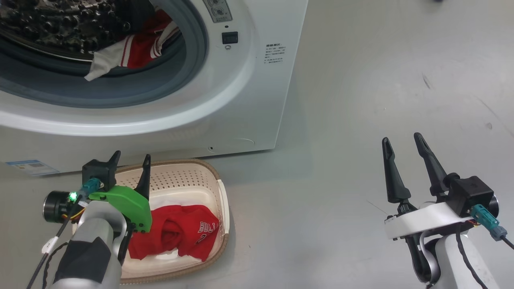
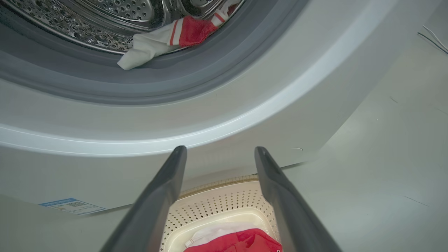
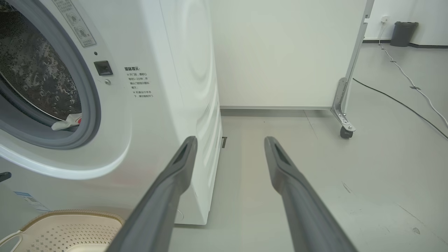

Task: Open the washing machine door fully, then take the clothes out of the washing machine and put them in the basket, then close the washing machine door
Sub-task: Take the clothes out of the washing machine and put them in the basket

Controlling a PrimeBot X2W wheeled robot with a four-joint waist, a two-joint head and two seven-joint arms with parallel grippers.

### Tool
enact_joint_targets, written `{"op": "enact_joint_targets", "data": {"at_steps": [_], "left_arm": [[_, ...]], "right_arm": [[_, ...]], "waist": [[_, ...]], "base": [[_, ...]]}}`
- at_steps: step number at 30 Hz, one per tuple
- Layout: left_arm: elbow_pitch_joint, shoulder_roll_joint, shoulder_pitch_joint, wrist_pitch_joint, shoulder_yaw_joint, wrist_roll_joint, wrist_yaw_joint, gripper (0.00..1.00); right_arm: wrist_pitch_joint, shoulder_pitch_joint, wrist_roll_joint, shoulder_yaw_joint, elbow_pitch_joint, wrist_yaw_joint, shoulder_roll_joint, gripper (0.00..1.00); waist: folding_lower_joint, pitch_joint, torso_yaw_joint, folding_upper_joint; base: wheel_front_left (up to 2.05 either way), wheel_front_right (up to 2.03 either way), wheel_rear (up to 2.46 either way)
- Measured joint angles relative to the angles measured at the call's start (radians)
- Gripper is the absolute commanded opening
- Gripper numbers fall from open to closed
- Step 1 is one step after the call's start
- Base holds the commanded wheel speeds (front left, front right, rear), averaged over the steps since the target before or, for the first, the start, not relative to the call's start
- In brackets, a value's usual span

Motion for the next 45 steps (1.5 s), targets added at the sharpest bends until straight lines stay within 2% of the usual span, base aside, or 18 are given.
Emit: {"op": "enact_joint_targets", "data": {"at_steps": [16, 23, 45], "left_arm": [[-0.160, -0.006, 0.154, -0.001, 0.053, -0.044, 0.003, 1.00], [-0.255, -0.010, 0.247, -0.001, 0.110, -0.084, 0.029, 1.00], [-0.451, -0.012, 0.402, -0.001, 0.086, -0.082, 0.045, 1.00]], "right_arm": [[0.000, 0.114, 0.007, -0.029, 0.007, 0.008, -0.002, 1.00], [0.000, 0.150, 0.009, -0.017, 0.006, 0.009, 0.000, 1.00], [0.000, 0.178, 0.014, -0.017, -0.020, 0.012, 0.001, 1.00]], "waist": [[0.0000, -0.196, 0.085, 0.0000], [0.0000, -0.258, 0.104, 0.0000], [-0.0001, -0.279, 0.093, 0.0000]], "base": [[0.00, 0.00, 0.00], [0.00, 0.00, 0.00], [0.00, 0.00, 0.00]]}}
